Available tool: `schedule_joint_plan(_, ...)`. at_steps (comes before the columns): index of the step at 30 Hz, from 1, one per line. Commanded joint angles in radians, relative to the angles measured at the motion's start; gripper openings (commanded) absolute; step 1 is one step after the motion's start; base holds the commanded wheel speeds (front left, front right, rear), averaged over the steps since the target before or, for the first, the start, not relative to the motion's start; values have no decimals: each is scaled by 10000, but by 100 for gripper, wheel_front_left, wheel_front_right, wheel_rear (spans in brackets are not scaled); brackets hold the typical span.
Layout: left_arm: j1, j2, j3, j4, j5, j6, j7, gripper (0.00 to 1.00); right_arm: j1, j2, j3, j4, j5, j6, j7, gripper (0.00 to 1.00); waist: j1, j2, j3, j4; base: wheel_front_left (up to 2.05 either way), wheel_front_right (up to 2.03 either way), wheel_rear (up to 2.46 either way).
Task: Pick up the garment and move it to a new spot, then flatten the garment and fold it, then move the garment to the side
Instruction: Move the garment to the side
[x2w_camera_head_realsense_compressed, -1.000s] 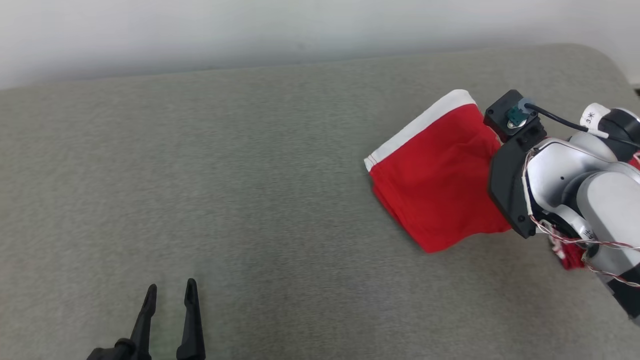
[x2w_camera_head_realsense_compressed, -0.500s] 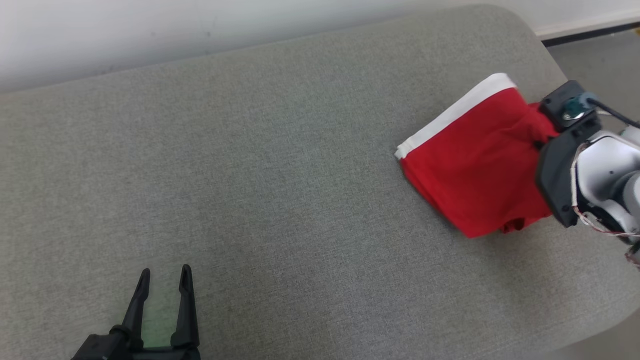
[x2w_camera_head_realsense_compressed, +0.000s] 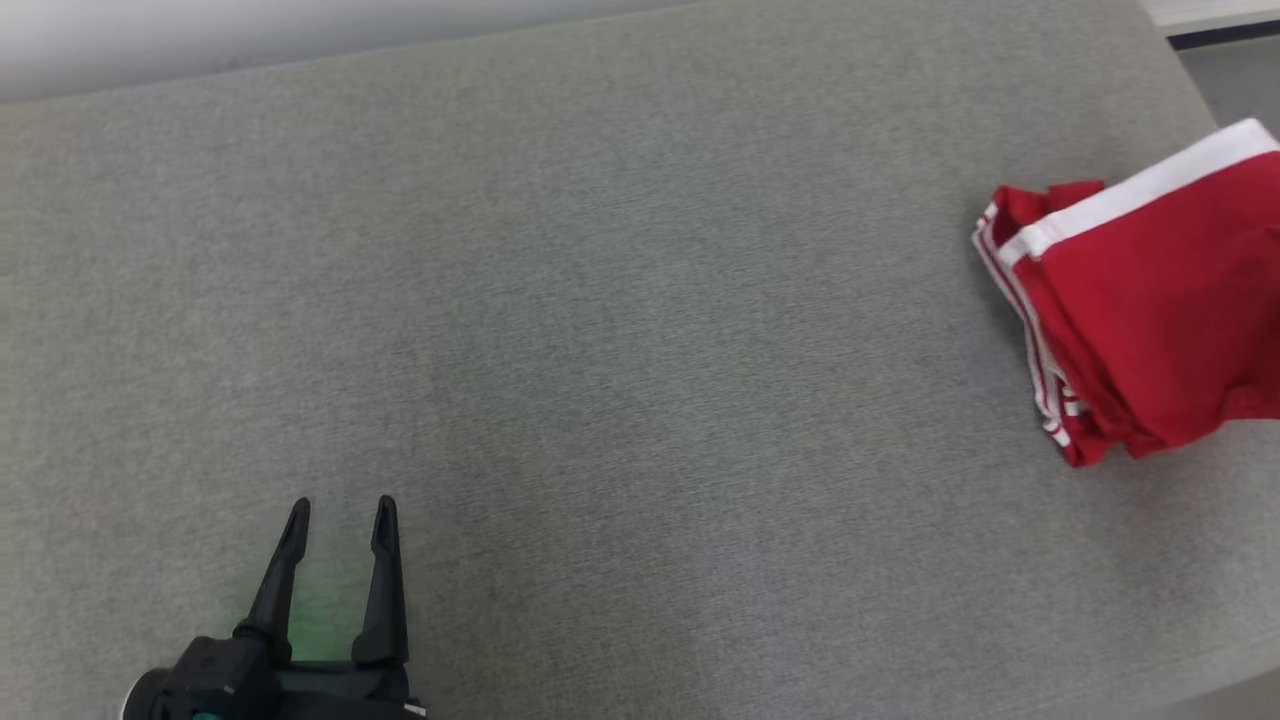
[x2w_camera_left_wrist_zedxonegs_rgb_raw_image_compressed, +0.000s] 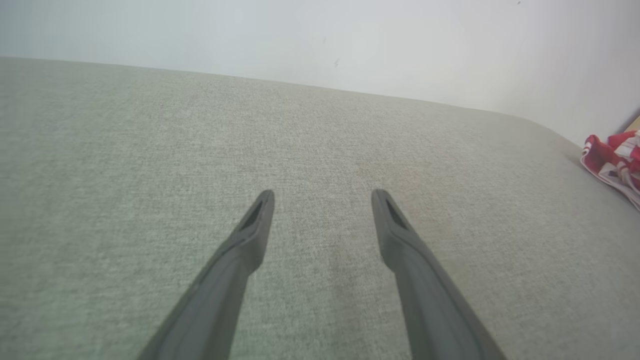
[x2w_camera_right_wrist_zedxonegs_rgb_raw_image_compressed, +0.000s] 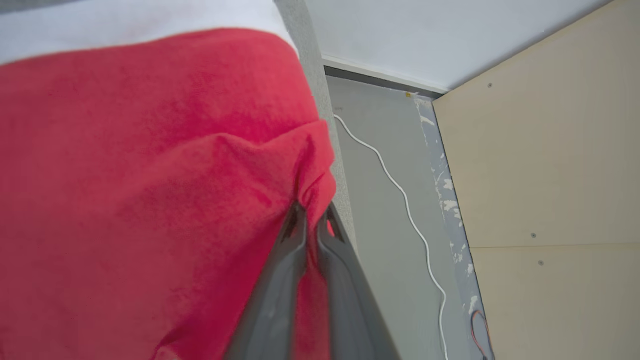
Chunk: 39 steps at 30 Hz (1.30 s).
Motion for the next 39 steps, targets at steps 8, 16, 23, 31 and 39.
schedule_joint_plan(8, -217, 102, -24, -175, 356, -51, -28, 100, 259, 977, -2777, 1305, -1425, -31, -765, 0, -1, -1, 479, 752, 0, 0, 0)
schedule_joint_plan(16, -35, 99, 65, -305, 484, -50, -28, 100, 550, 1908, -4615, 1568, -2717, -31, -837, 100, -1, -1, 152, 760, 0, 0, 0)
schedule_joint_plan(23, 345, 76, 30, -369, 228, -49, -28, 100, 1214, 2628, -4859, 1107, -2693, -31, -950, 100, -1, -1, -694, 725, 0, 0, 0)
schedule_joint_plan(31, 1054, 3, 393, -411, -276, 124, -28, 100, 2611, 3500, -4393, -794, -1689, -30, -2494, 100, -1, -1, -1894, 850, 0, 0, 0)
schedule_joint_plan(39, 1734, 3, 353, -322, -900, 535, -26, 100, 4684, 4722, -4173, -3383, -659, -30, -3891, 100, -1, -1, -3129, 1554, 0, 0, 0)
